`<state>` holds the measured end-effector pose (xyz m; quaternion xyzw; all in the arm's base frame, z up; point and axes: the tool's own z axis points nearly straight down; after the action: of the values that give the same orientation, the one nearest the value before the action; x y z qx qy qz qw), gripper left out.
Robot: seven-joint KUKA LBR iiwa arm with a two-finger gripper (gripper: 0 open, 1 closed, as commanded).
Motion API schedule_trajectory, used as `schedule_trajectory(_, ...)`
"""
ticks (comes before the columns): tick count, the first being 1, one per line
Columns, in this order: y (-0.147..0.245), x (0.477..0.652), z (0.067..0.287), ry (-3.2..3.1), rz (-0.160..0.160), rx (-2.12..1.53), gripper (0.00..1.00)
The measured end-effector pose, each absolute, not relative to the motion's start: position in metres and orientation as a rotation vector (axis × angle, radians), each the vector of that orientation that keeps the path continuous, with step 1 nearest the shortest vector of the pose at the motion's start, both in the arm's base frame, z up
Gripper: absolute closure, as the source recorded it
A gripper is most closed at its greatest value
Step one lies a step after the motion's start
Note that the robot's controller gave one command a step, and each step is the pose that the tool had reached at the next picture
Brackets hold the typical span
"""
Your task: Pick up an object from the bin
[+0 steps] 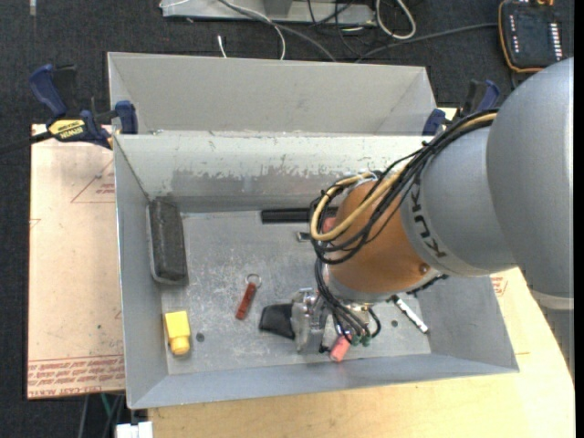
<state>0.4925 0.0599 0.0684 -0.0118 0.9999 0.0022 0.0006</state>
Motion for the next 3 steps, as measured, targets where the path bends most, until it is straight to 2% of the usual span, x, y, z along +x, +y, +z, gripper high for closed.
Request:
schedule_trajectory(1,0.06,0.493,0.081,3.099,0.0,-0.459,1.0)
schedule_trajectory(2,0.069,0.491,0.075,3.13,0.004,0.218,1.0)
schedule_trajectory(3,0.092,0.495,0.076,3.128,0.004,0.186,1.0)
